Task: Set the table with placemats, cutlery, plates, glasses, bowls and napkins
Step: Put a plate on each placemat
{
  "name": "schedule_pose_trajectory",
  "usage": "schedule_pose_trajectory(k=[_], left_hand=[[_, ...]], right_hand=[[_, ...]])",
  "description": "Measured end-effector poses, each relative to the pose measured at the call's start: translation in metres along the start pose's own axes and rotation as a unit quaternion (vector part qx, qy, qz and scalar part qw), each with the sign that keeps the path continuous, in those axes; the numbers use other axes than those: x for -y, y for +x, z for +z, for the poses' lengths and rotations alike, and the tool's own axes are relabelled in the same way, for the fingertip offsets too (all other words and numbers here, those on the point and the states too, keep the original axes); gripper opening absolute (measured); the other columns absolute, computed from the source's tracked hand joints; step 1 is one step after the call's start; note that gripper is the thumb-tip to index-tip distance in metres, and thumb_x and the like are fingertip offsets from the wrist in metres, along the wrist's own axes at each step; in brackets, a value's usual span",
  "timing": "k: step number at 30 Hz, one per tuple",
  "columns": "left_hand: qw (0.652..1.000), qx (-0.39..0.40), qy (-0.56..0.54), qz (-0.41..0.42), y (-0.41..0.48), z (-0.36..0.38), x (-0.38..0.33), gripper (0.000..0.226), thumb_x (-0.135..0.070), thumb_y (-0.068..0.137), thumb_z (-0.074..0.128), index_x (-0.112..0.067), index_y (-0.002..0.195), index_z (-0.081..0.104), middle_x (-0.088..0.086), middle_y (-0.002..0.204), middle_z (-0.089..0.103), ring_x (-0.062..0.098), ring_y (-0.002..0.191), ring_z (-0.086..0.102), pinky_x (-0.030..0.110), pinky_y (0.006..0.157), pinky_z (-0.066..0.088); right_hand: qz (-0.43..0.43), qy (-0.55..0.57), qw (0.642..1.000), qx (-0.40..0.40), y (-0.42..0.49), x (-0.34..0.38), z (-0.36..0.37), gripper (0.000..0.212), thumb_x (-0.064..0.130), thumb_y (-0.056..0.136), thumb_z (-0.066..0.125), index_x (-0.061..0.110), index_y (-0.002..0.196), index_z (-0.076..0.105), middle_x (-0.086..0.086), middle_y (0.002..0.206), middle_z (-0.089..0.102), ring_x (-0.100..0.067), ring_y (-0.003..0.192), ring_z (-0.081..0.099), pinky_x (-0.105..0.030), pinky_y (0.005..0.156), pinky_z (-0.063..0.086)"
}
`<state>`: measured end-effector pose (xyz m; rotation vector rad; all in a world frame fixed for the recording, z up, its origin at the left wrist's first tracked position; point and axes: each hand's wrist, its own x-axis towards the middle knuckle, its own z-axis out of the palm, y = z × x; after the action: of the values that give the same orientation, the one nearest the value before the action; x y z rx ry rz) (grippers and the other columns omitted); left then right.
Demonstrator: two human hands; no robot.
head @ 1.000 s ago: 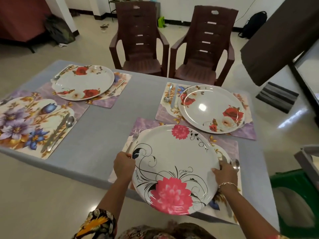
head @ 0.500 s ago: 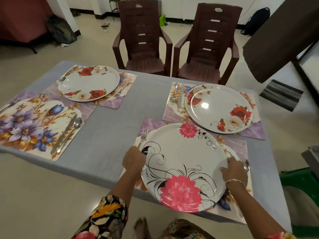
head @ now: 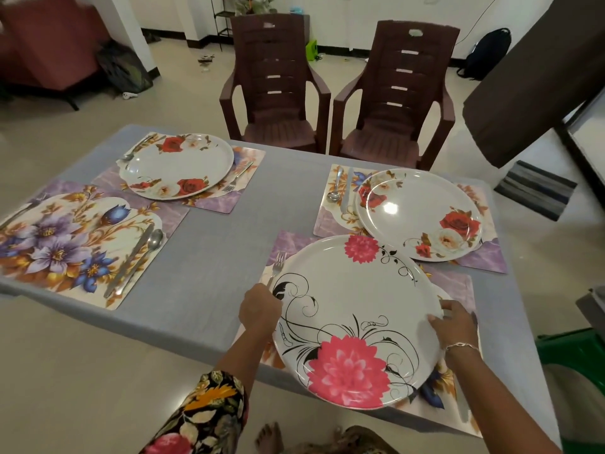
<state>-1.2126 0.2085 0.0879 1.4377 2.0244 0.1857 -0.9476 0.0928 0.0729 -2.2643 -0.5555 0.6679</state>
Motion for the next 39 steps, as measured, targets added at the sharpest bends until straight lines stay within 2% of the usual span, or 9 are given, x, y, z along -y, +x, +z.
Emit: schedule_pose_trajectory(k=[4,8,11,15,19,25,30,34,39], left_hand=[[0.997,0.010,-0.078,-0.010,0.005,-0.004,0.002,0.025,-0.013,0.084,0.064,0.002,0.103,0.056,0.013,0.097,0.061,0.028,0.093,0.059,0.030,0.070,0.040],[0.987,0.003,-0.162,-0.001,0.008,-0.016,0.006,0.015,-0.012,0.080,0.068,0.000,0.074,0.060,0.009,0.066,0.055,0.021,0.061,0.049,0.027,0.057,0.038],[0.972,0.003,-0.233,-0.003,0.017,-0.028,0.020,0.022,-0.006,0.075,0.070,-0.008,0.058,0.055,0.010,0.062,0.059,0.029,0.065,0.060,0.034,0.067,0.051],[0.953,-0.008,-0.301,-0.006,0.030,-0.058,0.054,0.017,-0.003,0.073,0.071,-0.008,0.067,0.056,0.018,0.076,0.065,0.040,0.080,0.066,0.055,0.076,0.055],[0.932,-0.037,-0.361,-0.015,0.047,-0.102,0.096,0.019,0.002,0.075,0.070,-0.009,0.072,0.055,0.013,0.076,0.062,0.032,0.076,0.062,0.050,0.074,0.055],[0.905,-0.055,-0.422,-0.021,0.091,-0.184,0.182,0.014,0.009,0.077,0.065,-0.004,0.073,0.062,0.012,0.071,0.062,0.026,0.074,0.059,0.047,0.079,0.053],[0.884,-0.074,-0.461,0.000,0.123,-0.255,0.254,0.026,0.015,0.079,0.056,-0.006,0.066,0.062,-0.001,0.052,0.060,0.018,0.055,0.056,0.025,0.056,0.045],[0.880,-0.104,-0.463,-0.022,0.151,-0.295,0.301,0.026,0.010,0.080,0.057,-0.012,0.068,0.064,0.009,0.067,0.063,0.024,0.071,0.058,0.040,0.072,0.050],[0.874,-0.139,-0.465,-0.035,0.192,-0.330,0.333,0.029,0.008,0.081,0.059,-0.016,0.065,0.061,0.009,0.069,0.060,0.022,0.067,0.055,0.032,0.068,0.047]], right_hand=[[0.024,0.083,0.996,0.009,0.003,0.004,-0.004,0.028,-0.004,0.080,0.063,0.003,0.106,0.059,-0.020,0.110,0.061,-0.028,0.087,0.055,-0.043,0.086,0.047],[-0.025,0.086,0.996,0.007,0.002,0.027,-0.008,0.023,-0.003,0.082,0.062,0.004,0.104,0.058,-0.009,0.093,0.058,-0.024,0.085,0.052,-0.040,0.084,0.044],[-0.049,0.115,0.992,0.030,-0.002,0.048,-0.002,0.025,-0.005,0.083,0.059,0.005,0.105,0.056,-0.008,0.093,0.054,-0.024,0.085,0.050,-0.038,0.082,0.042],[-0.046,0.141,0.987,0.061,-0.018,0.069,0.027,0.024,-0.007,0.082,0.060,0.007,0.101,0.056,-0.011,0.084,0.058,-0.026,0.078,0.053,-0.036,0.076,0.044],[-0.037,0.141,0.983,0.109,-0.045,0.101,0.071,0.025,-0.008,0.083,0.058,0.005,0.104,0.056,-0.013,0.076,0.056,-0.022,0.062,0.049,-0.025,0.056,0.038],[-0.041,0.122,0.982,0.137,-0.112,0.152,0.166,0.025,-0.006,0.082,0.060,0.002,0.107,0.057,-0.021,0.088,0.058,-0.030,0.079,0.052,-0.037,0.068,0.044],[-0.049,0.116,0.976,0.176,-0.163,0.200,0.251,0.029,-0.006,0.084,0.059,-0.003,0.113,0.056,-0.020,0.100,0.056,-0.027,0.085,0.050,-0.026,0.061,0.038],[-0.051,0.119,0.970,0.204,-0.195,0.236,0.302,0.028,-0.002,0.087,0.055,0.001,0.115,0.056,-0.015,0.096,0.053,-0.027,0.084,0.048,-0.024,0.059,0.037],[-0.060,0.081,0.967,0.234,-0.213,0.276,0.356,0.025,0.000,0.090,0.051,0.001,0.115,0.056,-0.016,0.098,0.054,-0.028,0.081,0.051,-0.023,0.055,0.038]])
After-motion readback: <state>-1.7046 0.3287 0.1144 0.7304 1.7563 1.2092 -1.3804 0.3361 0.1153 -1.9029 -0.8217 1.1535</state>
